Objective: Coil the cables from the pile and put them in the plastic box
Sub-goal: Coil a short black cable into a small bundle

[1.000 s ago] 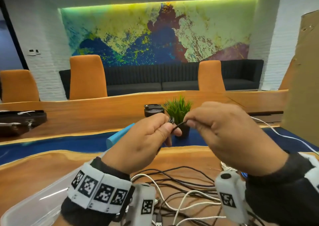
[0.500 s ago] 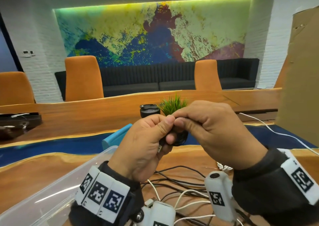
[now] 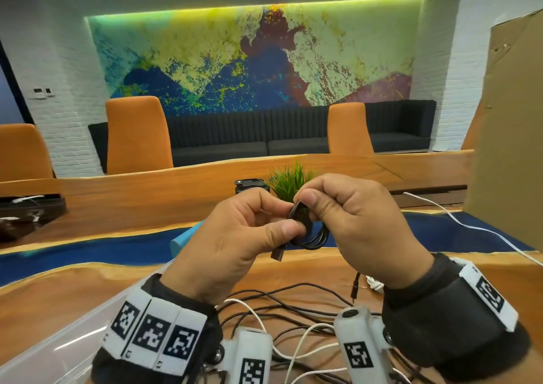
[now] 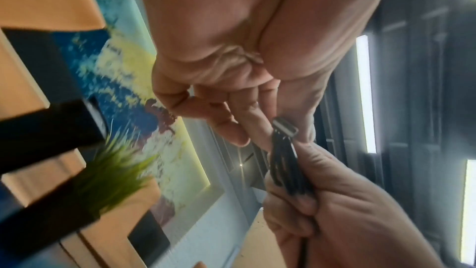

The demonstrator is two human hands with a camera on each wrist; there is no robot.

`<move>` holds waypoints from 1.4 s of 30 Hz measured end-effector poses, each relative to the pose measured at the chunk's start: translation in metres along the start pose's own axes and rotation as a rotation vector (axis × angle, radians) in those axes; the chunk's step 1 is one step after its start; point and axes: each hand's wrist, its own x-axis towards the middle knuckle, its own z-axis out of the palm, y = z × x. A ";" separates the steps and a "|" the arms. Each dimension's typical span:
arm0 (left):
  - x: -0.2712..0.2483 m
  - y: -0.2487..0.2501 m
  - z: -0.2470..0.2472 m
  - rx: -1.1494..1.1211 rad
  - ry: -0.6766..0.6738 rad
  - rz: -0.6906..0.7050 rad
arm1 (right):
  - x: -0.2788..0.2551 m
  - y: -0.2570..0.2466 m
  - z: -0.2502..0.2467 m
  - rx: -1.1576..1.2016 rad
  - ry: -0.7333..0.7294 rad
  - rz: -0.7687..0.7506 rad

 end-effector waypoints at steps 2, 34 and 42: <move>0.000 0.000 -0.001 0.108 0.054 0.013 | 0.000 0.000 0.006 0.034 -0.005 0.028; 0.001 0.001 -0.003 -0.231 0.077 -0.013 | 0.006 -0.001 0.003 1.203 0.173 0.755; 0.004 -0.005 -0.001 -0.095 0.212 0.128 | -0.004 -0.001 0.001 1.176 -0.266 0.747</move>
